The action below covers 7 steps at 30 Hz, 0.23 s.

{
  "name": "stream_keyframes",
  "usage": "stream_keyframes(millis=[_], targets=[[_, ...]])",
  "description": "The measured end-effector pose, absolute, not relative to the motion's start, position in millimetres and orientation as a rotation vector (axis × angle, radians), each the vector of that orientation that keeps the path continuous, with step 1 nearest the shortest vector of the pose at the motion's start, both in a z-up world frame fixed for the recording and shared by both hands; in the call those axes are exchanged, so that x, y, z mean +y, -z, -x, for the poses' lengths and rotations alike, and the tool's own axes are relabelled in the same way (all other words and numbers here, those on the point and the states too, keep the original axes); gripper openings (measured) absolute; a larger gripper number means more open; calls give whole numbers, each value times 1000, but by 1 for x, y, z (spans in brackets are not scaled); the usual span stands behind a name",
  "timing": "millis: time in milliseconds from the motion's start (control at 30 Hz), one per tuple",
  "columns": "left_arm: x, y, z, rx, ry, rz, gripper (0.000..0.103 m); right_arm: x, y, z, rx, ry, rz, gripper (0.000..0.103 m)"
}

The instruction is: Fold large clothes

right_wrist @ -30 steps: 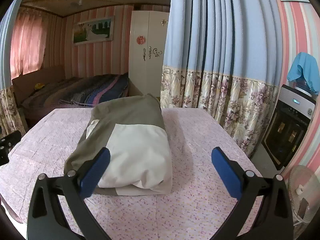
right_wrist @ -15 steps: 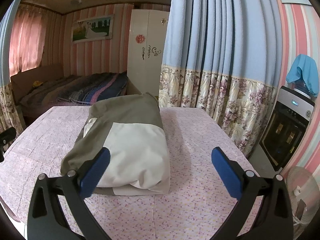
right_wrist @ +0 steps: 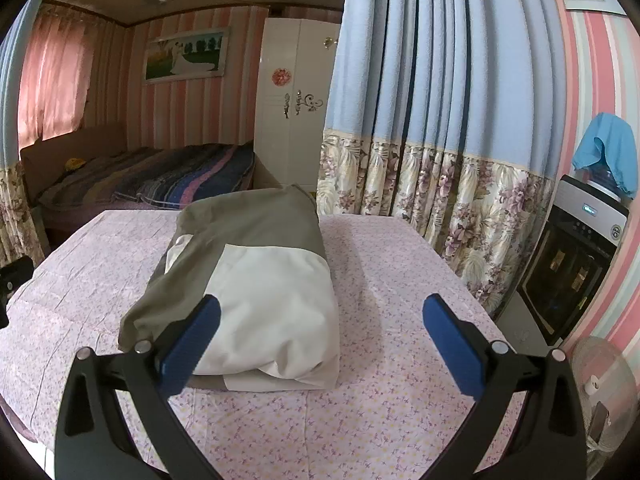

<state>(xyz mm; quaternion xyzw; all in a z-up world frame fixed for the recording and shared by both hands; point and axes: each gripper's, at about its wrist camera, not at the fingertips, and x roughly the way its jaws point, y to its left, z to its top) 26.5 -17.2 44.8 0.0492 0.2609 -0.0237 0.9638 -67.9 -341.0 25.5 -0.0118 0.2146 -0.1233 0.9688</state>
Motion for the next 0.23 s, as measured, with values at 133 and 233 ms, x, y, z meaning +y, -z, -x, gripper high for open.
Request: stream_keyframes(millis=[133, 233], targets=[[-17, -45, -27, 528, 49, -100, 100, -344, -25, 67, 434, 248, 23, 101], [-17, -45, -26, 528, 48, -99, 100, -342, -25, 67, 433, 250, 24, 101]])
